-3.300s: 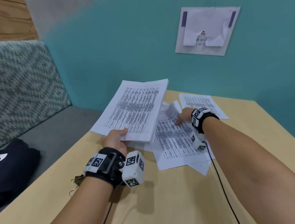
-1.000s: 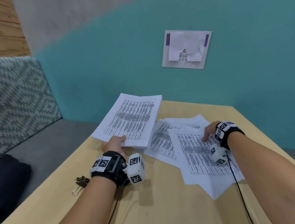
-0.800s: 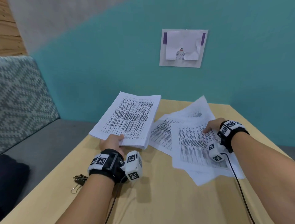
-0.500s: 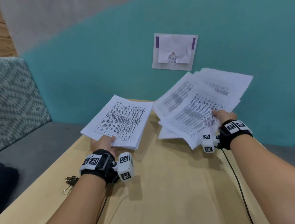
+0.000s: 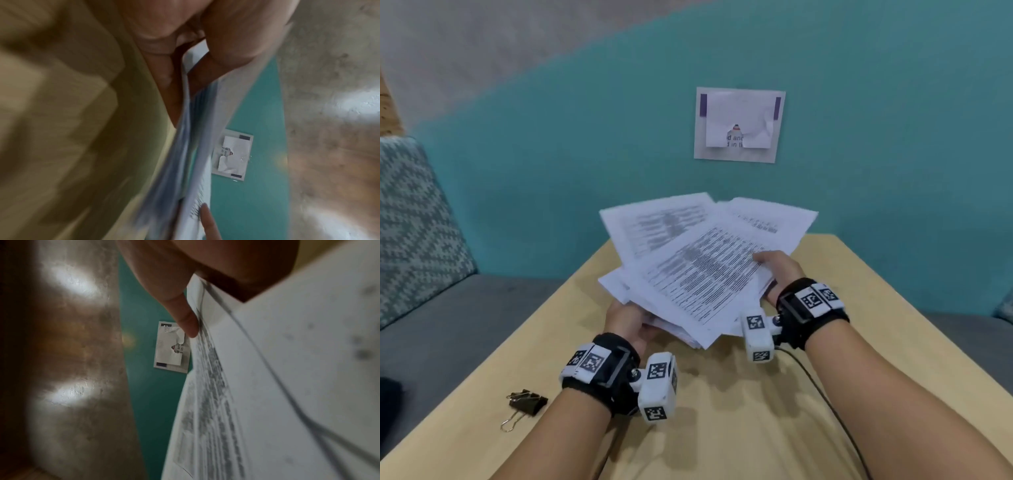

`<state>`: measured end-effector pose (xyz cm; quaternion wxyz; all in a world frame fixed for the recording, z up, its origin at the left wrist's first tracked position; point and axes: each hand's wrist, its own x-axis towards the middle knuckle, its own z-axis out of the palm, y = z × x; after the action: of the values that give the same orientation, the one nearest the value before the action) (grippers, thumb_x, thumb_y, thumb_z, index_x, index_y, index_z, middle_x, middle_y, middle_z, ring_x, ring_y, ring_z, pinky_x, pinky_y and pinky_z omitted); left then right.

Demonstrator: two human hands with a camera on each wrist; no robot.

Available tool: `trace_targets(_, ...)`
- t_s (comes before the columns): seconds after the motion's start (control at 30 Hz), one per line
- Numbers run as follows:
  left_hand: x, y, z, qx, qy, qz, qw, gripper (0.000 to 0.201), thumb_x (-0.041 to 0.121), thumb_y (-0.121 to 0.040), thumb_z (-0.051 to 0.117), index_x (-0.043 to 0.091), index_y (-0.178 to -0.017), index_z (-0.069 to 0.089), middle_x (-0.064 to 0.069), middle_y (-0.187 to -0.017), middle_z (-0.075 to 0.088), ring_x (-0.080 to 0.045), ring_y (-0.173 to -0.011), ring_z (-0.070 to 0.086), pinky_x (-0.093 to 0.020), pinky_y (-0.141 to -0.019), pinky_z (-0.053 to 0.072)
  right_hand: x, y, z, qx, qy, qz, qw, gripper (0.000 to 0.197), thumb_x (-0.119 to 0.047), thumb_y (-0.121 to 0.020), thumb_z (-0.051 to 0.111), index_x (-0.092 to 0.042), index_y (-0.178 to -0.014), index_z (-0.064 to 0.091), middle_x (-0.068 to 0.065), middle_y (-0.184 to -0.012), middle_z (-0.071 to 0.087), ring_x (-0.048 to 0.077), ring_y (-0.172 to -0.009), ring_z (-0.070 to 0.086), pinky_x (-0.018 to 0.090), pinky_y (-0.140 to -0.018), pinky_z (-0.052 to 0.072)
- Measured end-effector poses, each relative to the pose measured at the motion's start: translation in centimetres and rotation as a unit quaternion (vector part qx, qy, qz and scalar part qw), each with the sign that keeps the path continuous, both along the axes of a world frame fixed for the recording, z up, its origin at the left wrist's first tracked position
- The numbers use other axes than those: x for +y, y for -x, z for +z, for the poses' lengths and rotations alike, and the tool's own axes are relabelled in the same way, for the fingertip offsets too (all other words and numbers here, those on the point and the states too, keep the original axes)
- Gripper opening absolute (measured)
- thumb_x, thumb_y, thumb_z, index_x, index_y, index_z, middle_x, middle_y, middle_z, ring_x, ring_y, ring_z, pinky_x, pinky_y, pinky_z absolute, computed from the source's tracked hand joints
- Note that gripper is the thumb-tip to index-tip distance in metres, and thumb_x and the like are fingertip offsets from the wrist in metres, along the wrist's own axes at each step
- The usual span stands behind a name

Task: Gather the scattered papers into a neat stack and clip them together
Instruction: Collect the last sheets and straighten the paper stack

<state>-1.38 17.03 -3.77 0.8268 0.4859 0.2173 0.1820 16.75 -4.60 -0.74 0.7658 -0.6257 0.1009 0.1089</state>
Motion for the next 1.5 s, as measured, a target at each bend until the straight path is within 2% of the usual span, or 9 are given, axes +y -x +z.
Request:
trace_targets(0.13,-0.2,0.7,0.1,-0.027,-0.029,-0.023,0.999,0.014,0.008,-0.099,0.056,0.013,-0.102,0.069,-0.006,-0.079,0.073,-0.019,-0.061,0.066,-0.032,-0.053,0.057,0.9,6.5,2.3,0.007,0.052,-0.021,0.998,0.043,-0.003,-0.075,0.073,0.000,-0.117,0.063,0.009,-0.096,0.059,0.026,-0.081,0.054,0.037,-0.079,0.046)
trace_targets(0.3,-1.1,1.3,1.2,-0.021,-0.016,-0.032,0.999,0.018,0.021,-0.097,0.065,0.012,-0.110,0.073,-0.020,-0.104,0.077,-0.034,-0.085,0.071,-0.054,-0.075,0.061,0.6,6.8,0.2,0.049,-0.034,0.005,0.998,0.076,-0.003,-0.042,0.085,-0.003,-0.114,0.062,0.016,-0.121,0.063,0.037,-0.096,0.064,0.058,-0.081,0.055)
trace_targets(0.43,-1.7,2.6,1.6,-0.053,0.002,-0.067,0.996,0.032,0.031,-0.097,0.068,0.009,-0.120,0.069,-0.022,-0.115,0.073,-0.043,-0.102,0.070,-0.062,-0.090,0.055,0.6,8.7,0.8,0.073,-0.070,0.051,0.994,0.032,0.000,-0.080,0.072,0.002,-0.110,0.063,0.026,-0.112,0.068,0.044,-0.100,0.068,0.063,-0.096,0.050)
trace_targets(0.57,-2.0,2.7,1.9,-0.070,-0.004,-0.092,0.993,0.022,0.032,-0.099,0.063,0.014,-0.098,0.074,-0.015,-0.095,0.075,-0.030,-0.074,0.075,-0.044,-0.061,0.062,0.7,8.3,-0.1,0.054,-0.123,0.052,0.990,0.017,-0.002,-0.089,0.066,0.001,-0.105,0.063,0.026,-0.102,0.071,0.041,-0.087,0.070,0.058,-0.088,0.055)
trace_targets(0.8,-1.2,1.1,1.6,-0.084,0.122,-0.050,0.988,0.093,0.093,-0.076,0.045,0.022,-0.129,0.072,-0.009,-0.123,0.062,-0.029,-0.105,0.048,-0.046,-0.096,0.041,1.8,6.5,-2.9,0.081,-0.122,-0.089,0.985,0.063,-0.003,-0.066,0.080,0.003,-0.124,0.057,0.022,-0.121,0.064,0.040,-0.103,0.066,0.062,-0.089,0.053)
trace_targets(1.07,-1.3,0.3,0.8,0.034,0.017,0.029,0.999,0.041,-0.015,-0.081,0.069,-0.001,-0.119,0.070,-0.023,-0.116,0.075,-0.045,-0.102,0.073,-0.062,-0.096,0.055,3.1,8.0,-2.2,0.064,-0.146,-0.079,0.984,0.081,-0.002,-0.059,0.084,0.002,-0.134,0.054,0.020,-0.125,0.064,0.038,-0.106,0.066,0.055,-0.091,0.055)
trace_targets(1.17,-0.8,0.6,1.3,0.036,-0.004,0.054,0.998,0.043,-0.021,-0.080,0.065,-0.002,-0.118,0.070,-0.022,-0.111,0.076,-0.045,-0.098,0.074,-0.063,-0.092,0.056,2.4,8.0,-1.1,0.039,-0.152,-0.036,0.987,0.057,0.000,-0.058,0.084,0.006,-0.112,0.069,0.017,-0.100,0.070,0.031,-0.079,0.066,0.035,-0.068,0.057)
trace_targets(1.33,0.5,1.2,2.1,0.052,-0.028,0.091,0.994,0.037,-0.024,-0.077,0.067,-0.005,-0.109,0.068,-0.025,-0.110,0.074,-0.045,-0.096,0.073,-0.062,-0.092,0.056,-1.7,7.7,1.1,-0.008,-0.250,0.026,0.968,0.032,-0.021,-0.081,0.077,-0.007,-0.108,0.069,0.013,-0.094,0.074,0.031,-0.092,0.068,0.045,-0.084,0.059)
trace_targets(1.5,1.6,1.7,2.8,0.054,-0.071,0.072,0.993,0.040,-0.024,-0.078,0.066,-0.008,-0.115,0.067,-0.024,-0.108,0.075,-0.042,-0.096,0.073,-0.051,-0.084,0.060,-7.5,5.8,1.1,-0.013,-0.323,0.128,0.938,0.085,-0.083,-0.081,0.043,-0.020,-0.134,0.064,0.013,-0.132,0.066,0.037,-0.125,0.058,0.057,-0.111,0.036)
